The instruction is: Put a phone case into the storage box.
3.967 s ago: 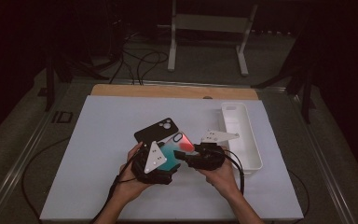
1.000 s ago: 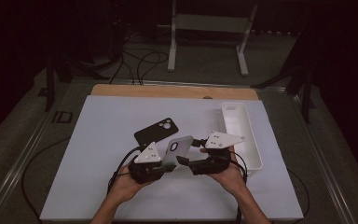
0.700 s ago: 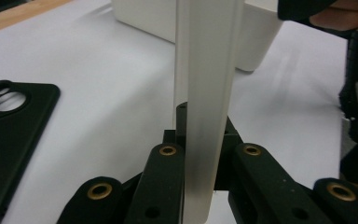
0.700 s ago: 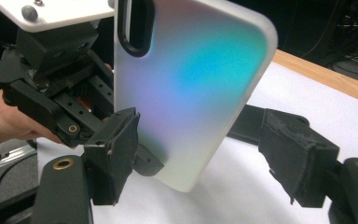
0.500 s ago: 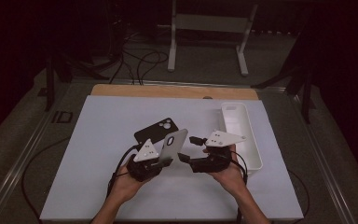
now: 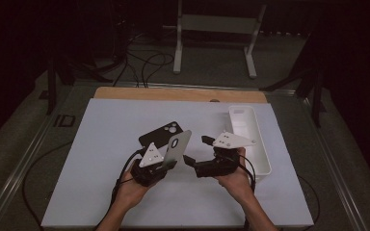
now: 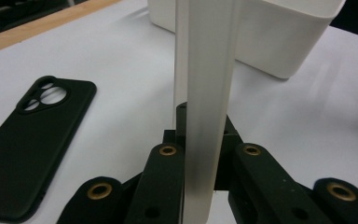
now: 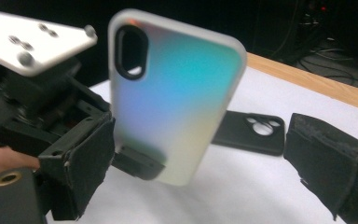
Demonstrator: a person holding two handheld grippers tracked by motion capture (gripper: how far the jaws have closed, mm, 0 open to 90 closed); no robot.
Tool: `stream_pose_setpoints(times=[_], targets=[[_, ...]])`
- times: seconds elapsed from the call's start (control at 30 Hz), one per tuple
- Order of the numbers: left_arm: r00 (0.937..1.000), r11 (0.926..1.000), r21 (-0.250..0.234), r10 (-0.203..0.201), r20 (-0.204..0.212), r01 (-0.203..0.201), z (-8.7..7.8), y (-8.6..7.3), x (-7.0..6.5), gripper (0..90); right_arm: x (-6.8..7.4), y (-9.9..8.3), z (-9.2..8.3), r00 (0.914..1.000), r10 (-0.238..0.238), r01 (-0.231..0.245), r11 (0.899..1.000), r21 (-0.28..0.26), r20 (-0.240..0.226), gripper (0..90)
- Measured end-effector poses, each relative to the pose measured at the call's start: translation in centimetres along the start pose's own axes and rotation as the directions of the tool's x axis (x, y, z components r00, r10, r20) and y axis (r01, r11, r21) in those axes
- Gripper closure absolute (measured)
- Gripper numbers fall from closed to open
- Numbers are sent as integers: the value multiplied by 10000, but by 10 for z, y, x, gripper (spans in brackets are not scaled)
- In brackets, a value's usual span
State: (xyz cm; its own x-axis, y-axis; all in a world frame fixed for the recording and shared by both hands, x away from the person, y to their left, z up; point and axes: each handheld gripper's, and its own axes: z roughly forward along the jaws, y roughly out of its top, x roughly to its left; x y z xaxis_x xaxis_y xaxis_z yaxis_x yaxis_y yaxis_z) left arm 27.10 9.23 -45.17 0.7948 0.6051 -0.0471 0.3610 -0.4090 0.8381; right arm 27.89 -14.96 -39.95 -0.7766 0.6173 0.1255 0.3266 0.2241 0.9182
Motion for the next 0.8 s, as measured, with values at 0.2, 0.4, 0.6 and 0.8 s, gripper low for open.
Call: stream_pose_setpoints(times=[0.2,0.4,0.6,0.8], targets=[[9997,9999,27,100,-203,-99,1,0,-2,861,7,9,9,9983,514,-520,9985,-198,-291,89],[9993,9997,68,219,-304,-217,2,0,-6,860,12,14,18,9970,760,-764,9968,-238,-149,90],[9982,9990,175,411,-442,-403,4,0,-10,860,15,16,24,9954,958,-956,9952,-203,48,112],[9997,9999,65,128,-201,-126,7,1,-15,855,17,15,30,9889,1429,-1405,9885,-550,414,151]])
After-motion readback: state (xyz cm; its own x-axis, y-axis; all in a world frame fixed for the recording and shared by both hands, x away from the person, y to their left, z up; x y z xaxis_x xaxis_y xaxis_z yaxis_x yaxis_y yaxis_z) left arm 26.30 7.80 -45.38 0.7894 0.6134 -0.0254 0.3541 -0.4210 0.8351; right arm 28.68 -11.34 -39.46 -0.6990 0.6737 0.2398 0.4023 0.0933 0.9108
